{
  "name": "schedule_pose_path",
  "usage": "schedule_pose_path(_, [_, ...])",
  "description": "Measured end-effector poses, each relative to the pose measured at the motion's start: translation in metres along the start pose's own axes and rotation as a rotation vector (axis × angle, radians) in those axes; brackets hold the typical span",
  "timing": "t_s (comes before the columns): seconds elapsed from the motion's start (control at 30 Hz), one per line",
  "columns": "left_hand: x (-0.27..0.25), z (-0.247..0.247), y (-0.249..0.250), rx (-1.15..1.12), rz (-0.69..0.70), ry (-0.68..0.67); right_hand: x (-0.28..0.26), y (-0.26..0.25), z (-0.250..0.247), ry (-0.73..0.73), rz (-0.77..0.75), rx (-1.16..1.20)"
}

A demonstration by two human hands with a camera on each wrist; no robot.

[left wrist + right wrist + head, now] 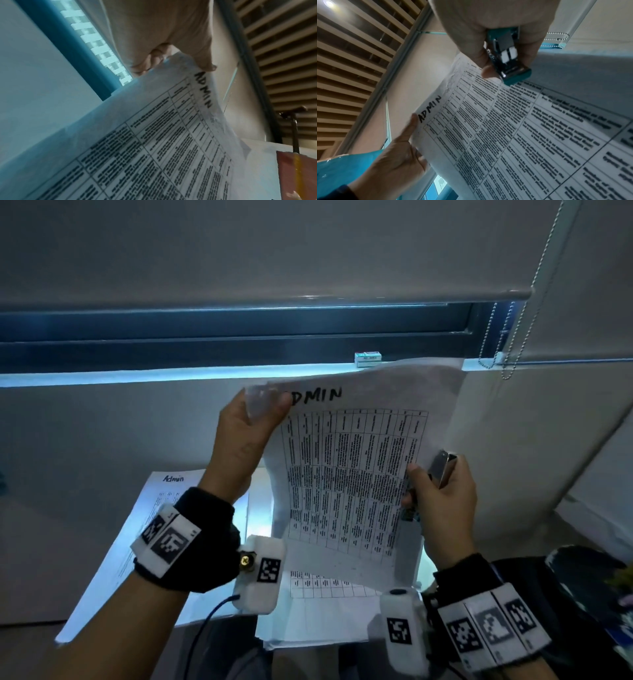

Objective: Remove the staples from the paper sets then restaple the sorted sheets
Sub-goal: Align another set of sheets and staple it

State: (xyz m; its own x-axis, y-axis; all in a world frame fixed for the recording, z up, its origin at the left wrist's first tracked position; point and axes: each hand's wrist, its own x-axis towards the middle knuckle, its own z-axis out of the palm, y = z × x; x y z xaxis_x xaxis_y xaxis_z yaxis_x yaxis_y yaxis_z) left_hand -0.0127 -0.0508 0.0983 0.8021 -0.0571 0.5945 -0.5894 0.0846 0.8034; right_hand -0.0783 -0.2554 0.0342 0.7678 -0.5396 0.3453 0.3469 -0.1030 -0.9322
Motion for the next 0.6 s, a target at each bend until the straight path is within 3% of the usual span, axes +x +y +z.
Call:
schedule_pose_path(0.2, [0.003,0.012,0.015,0.106,0.113,0.060,0.004,0.000,0.003,0.018,-0.004,0.020])
schedule_pose_path(0.43, [0.008,0.016,0.031,0.102,0.150,0.068,0.004,-0.012,0.001,0.049,-0.065,-0.049])
schedule_pose_path(0.5, [0.006,0.017,0.035,0.115,0.167,0.077,0.003,-0.024,0.000,0.191,-0.178,-0.131])
schedule_pose_path(0.57, [0.002,0.018,0.037,0.139,0.191,0.082,0.005,-0.046,0.001,0.276,-0.455,-0.210])
schedule_pose_path(0.6, [-0.001,0.018,0.038,0.149,0.204,0.084,0.006,-0.059,0.004,0.246,-0.597,-0.247])
